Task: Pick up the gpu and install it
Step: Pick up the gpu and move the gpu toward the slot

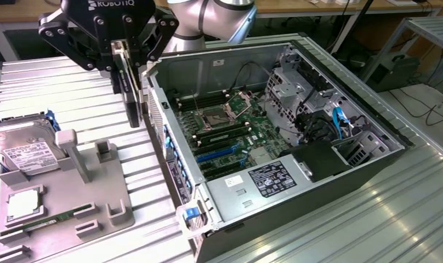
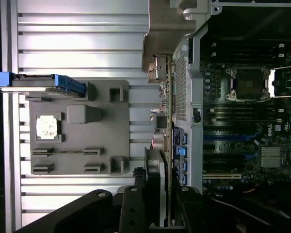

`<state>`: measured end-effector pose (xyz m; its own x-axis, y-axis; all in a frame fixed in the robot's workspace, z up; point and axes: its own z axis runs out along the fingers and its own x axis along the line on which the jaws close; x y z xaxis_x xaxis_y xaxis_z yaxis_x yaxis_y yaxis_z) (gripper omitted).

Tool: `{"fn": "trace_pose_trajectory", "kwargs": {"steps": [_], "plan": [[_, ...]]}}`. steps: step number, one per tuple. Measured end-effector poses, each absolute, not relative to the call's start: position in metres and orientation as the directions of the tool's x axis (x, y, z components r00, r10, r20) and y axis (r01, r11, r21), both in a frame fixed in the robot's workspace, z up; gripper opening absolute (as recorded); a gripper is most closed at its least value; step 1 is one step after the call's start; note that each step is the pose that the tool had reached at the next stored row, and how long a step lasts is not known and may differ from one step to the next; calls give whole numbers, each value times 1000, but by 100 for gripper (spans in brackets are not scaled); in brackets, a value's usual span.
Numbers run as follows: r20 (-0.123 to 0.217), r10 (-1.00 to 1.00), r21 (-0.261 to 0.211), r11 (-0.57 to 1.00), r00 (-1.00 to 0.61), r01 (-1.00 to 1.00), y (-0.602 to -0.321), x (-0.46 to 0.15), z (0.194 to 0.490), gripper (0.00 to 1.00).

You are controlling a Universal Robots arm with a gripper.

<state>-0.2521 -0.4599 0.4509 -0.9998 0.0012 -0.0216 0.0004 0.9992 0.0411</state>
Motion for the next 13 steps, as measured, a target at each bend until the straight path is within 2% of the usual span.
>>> {"fn": "trace_pose_trajectory", "kwargs": {"steps": [13], "plan": [[-22,1,41,999,-1000,0,-460,-228,451,28]]}}
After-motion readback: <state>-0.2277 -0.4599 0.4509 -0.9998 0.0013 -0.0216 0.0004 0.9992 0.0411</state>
